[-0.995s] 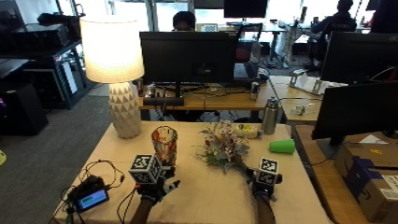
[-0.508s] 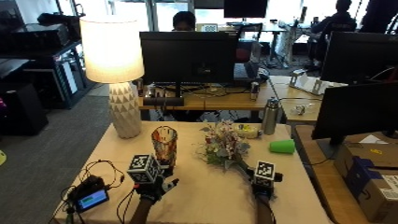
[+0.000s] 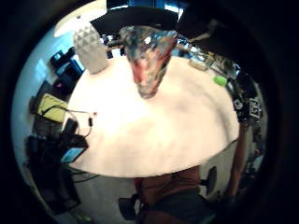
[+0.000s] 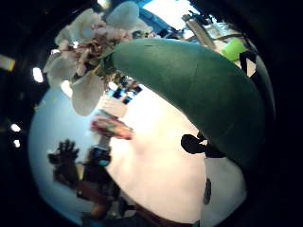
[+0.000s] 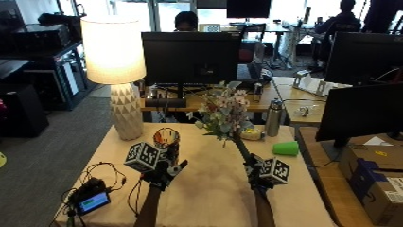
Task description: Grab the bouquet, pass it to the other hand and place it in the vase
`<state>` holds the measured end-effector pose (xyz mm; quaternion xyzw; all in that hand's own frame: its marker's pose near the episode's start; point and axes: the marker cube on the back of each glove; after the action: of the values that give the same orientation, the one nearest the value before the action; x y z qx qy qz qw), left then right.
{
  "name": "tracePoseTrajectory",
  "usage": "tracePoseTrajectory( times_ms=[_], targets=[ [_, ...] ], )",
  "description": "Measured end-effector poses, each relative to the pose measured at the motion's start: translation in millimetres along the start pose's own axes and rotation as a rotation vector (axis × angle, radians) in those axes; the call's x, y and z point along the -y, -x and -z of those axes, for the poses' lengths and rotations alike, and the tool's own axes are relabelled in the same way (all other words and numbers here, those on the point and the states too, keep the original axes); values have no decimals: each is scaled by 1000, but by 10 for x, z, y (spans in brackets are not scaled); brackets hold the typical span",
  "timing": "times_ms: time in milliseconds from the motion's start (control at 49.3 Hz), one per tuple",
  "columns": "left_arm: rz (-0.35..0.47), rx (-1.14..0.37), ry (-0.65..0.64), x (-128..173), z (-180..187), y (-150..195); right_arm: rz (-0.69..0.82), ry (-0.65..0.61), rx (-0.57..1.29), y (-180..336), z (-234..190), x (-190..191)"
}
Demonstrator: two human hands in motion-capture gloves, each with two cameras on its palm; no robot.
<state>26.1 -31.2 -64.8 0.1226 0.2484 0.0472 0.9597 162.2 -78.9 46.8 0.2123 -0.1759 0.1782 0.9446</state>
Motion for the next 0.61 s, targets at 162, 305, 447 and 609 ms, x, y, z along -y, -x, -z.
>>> tracePoseTrajectory(
  times_ms=[162,305,447,609],
  targets=[
    [-76,-245,10,216,2,-382,37,-30,308,483,218,-80],
    [-98,-425,11,367,-80,-635,89,-16,540,848,316,-185],
    [-105,-475,-74,552,-188,-803,168,7,767,1150,224,-260],
    [-99,-569,-107,657,-254,-1052,243,28,921,1508,236,-409]
  ],
)
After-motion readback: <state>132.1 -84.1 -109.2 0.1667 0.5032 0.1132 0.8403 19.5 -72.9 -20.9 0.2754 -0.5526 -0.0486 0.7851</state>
